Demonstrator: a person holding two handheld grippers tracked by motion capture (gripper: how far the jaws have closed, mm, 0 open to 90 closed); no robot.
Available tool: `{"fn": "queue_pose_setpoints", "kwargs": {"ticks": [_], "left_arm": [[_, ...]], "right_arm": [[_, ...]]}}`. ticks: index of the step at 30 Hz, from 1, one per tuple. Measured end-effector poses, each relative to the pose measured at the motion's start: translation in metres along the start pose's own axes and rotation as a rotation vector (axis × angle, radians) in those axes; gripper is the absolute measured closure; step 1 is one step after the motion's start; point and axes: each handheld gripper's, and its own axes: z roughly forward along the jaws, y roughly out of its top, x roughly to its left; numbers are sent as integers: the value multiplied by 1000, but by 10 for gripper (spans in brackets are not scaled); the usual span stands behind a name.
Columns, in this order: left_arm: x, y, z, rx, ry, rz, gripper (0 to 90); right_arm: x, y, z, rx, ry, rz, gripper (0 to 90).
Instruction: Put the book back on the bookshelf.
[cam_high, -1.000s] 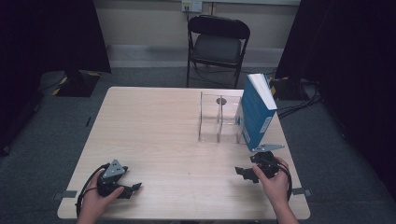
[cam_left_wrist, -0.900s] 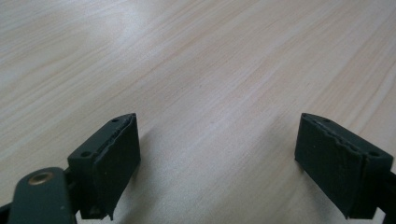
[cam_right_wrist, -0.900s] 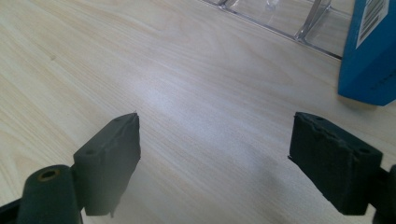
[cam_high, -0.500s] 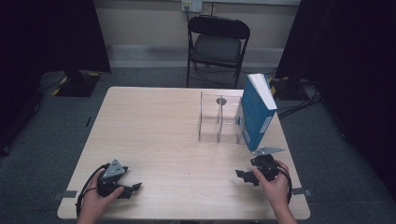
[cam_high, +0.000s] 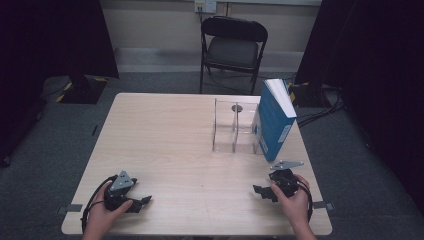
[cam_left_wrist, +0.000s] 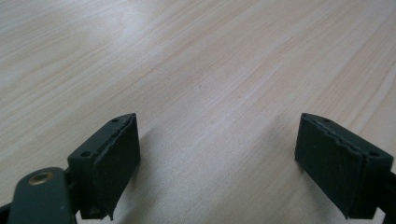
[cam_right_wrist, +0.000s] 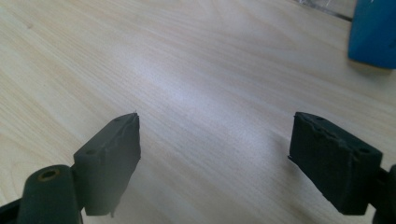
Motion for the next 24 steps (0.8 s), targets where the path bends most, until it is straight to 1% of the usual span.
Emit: {"fn": "queue_pose_setpoints", "kwargs": {"ticks": [1,5,7,8,10,11,13,14,16,17,20,21,22,23,24], "left_arm": [[0,0,0,0,0,0,137],[0,0,0,0,0,0,137],[0,0,0,0,0,0,137],[0,0,0,0,0,0,137],[0,0,0,0,0,0,137],[0,0,0,0,0,1,137],[0,0,0,0,0,0,137],[0,0,0,0,0,0,137],[0,0,0,0,0,0,137],[0,0,0,0,0,0,137],[0,0,0,0,0,0,137],[0,0,0,0,0,0,137],[0,0,0,0,0,0,137],[0,0,0,0,0,0,137],[0,0,0,0,0,0,137]], "right_arm": [[-1,-1,1,1,-6,-9,158],[-2,-6,3,11,-19,-15,158],[-2,-8,3,1,-16,-14,155],[-1,-9,3,-5,-21,-14,157],[0,-11,3,-7,-33,-35,154],[0,-12,3,-15,-34,-43,153],[1,-13,3,-24,-34,-39,153],[1,-14,3,-28,-39,-50,153],[1,-15,4,-31,-42,-53,152],[2,-16,4,-39,-52,-69,150],[4,-19,5,-57,-70,-89,145],[4,-20,6,-65,-66,-91,143],[5,-21,6,-75,-68,-77,143],[4,-22,6,-85,-68,-76,142],[5,-23,6,-92,-76,-75,142]]}}
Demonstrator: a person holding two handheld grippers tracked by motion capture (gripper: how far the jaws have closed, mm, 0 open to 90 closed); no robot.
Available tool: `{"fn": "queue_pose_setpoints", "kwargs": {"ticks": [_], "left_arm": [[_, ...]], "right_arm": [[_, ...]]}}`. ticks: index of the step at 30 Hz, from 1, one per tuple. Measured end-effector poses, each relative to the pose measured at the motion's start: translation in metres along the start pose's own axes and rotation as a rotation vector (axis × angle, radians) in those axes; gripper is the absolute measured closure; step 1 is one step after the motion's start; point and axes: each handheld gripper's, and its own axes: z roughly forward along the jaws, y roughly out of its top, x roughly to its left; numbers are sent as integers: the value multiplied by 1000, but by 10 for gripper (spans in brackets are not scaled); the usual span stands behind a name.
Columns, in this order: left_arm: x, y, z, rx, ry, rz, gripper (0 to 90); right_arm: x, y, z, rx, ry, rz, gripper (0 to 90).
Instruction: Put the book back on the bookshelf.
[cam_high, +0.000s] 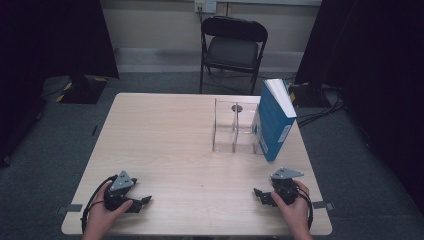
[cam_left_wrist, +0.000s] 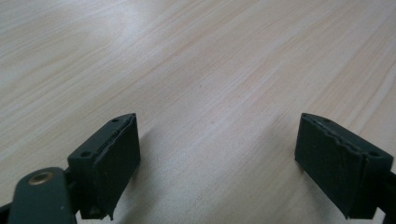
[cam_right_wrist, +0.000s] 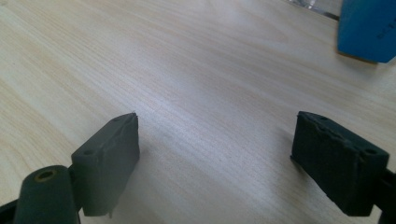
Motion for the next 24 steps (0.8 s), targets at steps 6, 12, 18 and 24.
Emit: {"fn": "queue_pose_setpoints", "kwargs": {"ticks": [6,12,18,24], "left_arm": [[0,0,0,0,0,0,137],[0,0,0,0,0,0,137],[0,0,0,-1,0,0,137],[0,0,0,0,0,0,137]], "right_arm": [[1,-3,0,-25,-2,-2,134],[1,-3,1,-25,-3,-3,133],[1,-3,1,-25,-3,-4,133],[1,-3,1,-25,-3,-3,132]]}}
